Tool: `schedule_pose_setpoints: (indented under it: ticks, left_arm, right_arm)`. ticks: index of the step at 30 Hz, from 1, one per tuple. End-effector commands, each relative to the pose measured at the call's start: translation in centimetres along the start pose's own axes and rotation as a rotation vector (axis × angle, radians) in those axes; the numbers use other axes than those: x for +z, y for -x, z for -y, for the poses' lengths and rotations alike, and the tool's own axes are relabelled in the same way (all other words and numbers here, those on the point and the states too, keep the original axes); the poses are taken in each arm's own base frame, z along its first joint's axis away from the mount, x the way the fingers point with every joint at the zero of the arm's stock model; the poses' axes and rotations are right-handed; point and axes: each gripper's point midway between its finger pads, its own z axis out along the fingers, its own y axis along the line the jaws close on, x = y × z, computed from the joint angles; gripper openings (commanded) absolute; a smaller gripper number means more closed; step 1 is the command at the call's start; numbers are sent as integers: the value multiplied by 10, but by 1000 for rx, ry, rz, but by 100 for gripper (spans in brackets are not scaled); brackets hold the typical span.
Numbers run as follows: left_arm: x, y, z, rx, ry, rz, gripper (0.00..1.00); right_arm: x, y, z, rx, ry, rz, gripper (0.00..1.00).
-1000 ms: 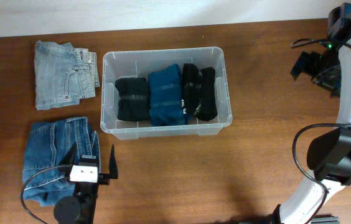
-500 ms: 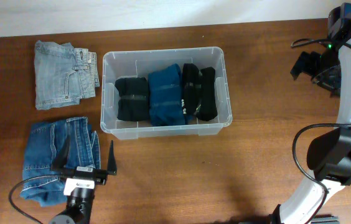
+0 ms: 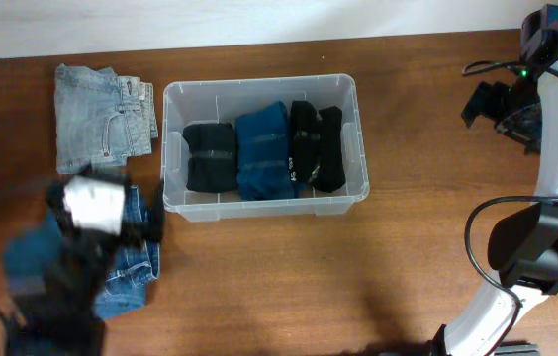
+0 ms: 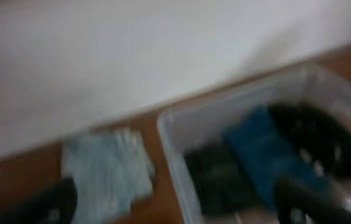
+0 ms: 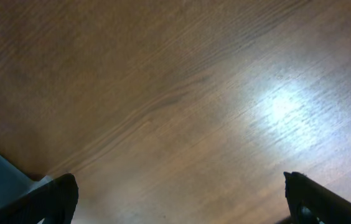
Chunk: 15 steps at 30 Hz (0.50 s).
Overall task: Pack container
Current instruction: 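Move the left gripper to the light-blue jeans and grasp them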
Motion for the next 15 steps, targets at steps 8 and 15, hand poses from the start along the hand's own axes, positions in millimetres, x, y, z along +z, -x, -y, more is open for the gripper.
schedule_pose_setpoints:
  ticks: [8, 15]
  left_arm:
    - [43, 126, -31, 92, -122, -52, 100]
    - [81, 125, -120, -151, 119, -158, 99]
  right_arm:
    - [2, 0, 1, 14, -4, -3, 99]
    - [2, 0, 1, 14, -4, -3, 98]
